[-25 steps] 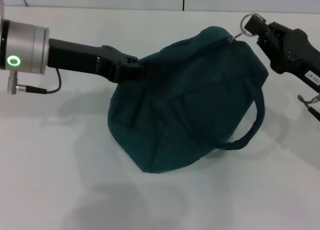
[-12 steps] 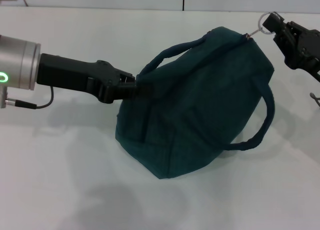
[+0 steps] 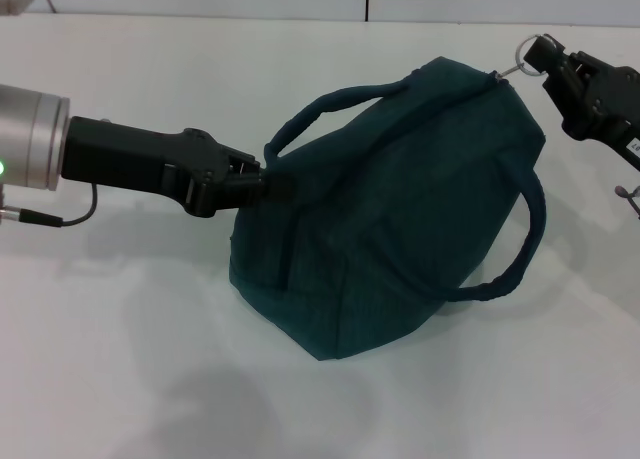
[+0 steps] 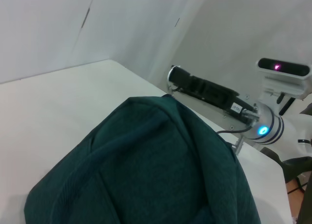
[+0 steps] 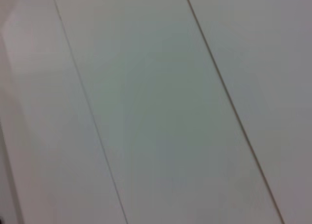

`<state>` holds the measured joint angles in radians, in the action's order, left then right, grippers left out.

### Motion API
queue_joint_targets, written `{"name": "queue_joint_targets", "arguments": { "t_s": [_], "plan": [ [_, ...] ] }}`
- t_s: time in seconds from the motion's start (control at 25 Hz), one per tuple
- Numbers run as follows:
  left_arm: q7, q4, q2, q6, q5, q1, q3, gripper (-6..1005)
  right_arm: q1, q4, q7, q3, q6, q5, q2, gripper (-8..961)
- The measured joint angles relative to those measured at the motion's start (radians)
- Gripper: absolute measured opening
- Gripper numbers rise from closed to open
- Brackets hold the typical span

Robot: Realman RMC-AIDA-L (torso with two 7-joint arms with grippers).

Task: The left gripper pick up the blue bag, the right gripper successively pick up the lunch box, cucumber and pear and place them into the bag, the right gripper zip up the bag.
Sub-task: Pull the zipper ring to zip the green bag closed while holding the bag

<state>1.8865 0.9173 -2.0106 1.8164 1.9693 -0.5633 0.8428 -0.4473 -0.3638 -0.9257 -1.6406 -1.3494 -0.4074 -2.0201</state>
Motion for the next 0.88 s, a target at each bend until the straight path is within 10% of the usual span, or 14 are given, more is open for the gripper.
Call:
{"name": "queue_joint_targets", "arguments": {
  "t_s": [0.88],
  "plan": [
    [-0.031, -0.002, 0.004, -0.004, -0.027, 0.008, -0.002, 57, -0.005, 0.0, 0.015, -0.028, 0.174, -0.004, -0.002, 100]
  ]
}}
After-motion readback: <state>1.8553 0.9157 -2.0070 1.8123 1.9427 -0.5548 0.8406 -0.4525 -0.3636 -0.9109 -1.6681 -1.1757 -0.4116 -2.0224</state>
